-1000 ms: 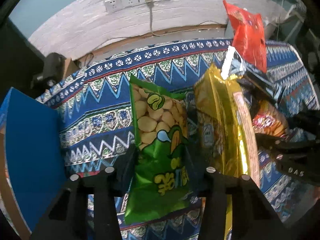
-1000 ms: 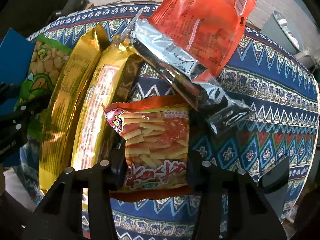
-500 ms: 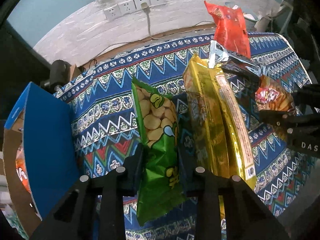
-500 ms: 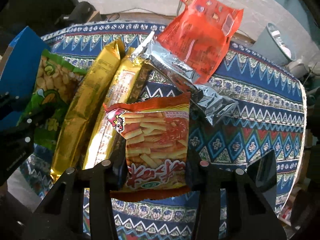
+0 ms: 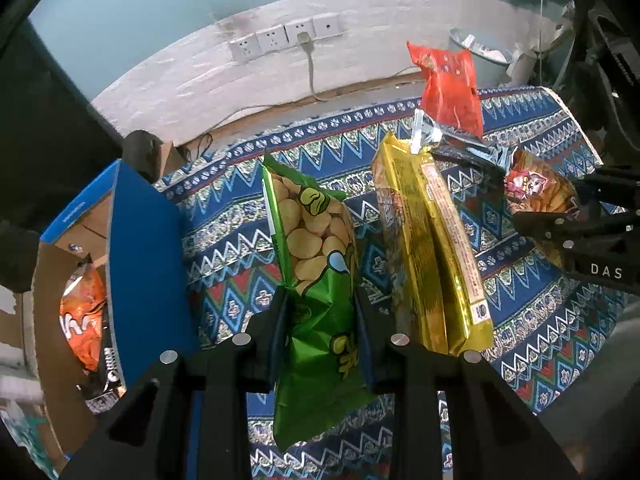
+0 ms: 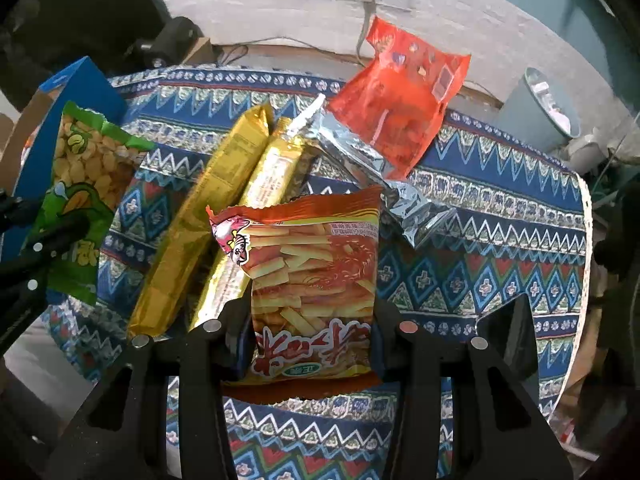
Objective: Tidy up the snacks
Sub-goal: 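Lift both held bags and carry them toward the cardboard box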
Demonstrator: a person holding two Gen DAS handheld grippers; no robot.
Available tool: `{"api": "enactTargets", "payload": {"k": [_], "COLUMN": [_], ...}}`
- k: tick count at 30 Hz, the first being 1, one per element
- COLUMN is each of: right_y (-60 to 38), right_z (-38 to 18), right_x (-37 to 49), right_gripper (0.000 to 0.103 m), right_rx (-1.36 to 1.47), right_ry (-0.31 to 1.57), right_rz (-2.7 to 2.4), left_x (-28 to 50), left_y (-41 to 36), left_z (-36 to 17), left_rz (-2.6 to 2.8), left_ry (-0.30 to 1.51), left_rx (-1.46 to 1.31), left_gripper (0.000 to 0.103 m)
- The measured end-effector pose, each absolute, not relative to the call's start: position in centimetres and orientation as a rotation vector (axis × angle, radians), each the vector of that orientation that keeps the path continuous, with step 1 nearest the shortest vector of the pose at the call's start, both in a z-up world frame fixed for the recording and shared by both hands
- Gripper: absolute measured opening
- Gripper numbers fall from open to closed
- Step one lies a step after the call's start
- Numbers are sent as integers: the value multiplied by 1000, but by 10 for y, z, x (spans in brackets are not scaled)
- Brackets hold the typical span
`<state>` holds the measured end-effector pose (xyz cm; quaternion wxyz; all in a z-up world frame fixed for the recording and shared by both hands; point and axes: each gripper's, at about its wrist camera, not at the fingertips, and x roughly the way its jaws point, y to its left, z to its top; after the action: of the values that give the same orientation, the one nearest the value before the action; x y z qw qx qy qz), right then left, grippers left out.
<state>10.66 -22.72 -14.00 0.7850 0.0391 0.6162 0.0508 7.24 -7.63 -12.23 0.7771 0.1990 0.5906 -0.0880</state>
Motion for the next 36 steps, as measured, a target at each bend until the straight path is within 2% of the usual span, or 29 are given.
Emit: {"api": "enactTargets", "payload": {"k": [15,21,22,28,30,32,33,35,36], "right_y": [-214,-204,-201,-186,-182,-179,-179,-178,-179], "right_z": [-105,-93,-91,-87,-89,-92,-94,-96,-97], "right_x": [100,102,103,110,112,113,113,114,114], "right_gripper": [44,44,44,44,44,44,44,44,44], "right_rx": [66,64,63,50,44,38,37,35,35], "right_ry": [1261,1238,1234,1232,1237,1245,1248,1254,1255], "right_rz": [134,150,153,169,172,177,177,176,175], "left_x": [60,56,56,57,59,61,60,59,58], "left_y": [-54,-42,-40,-24,-19,-13,-11,-8,-9], "left_z": [-80,-67,-65,-73,-84,-97,-101,-109,-113], "left_rz": [-179,-172,-171,-175,-175,-171,-170,-161,-156], "left_ry": [1215,1200,1196,1235,1286,1343,1354,1372,1381], "left_rx": [388,360,356,302,277,233,212,197,193], "left_gripper": [28,20,13,13,17,36,41,57,61]}}
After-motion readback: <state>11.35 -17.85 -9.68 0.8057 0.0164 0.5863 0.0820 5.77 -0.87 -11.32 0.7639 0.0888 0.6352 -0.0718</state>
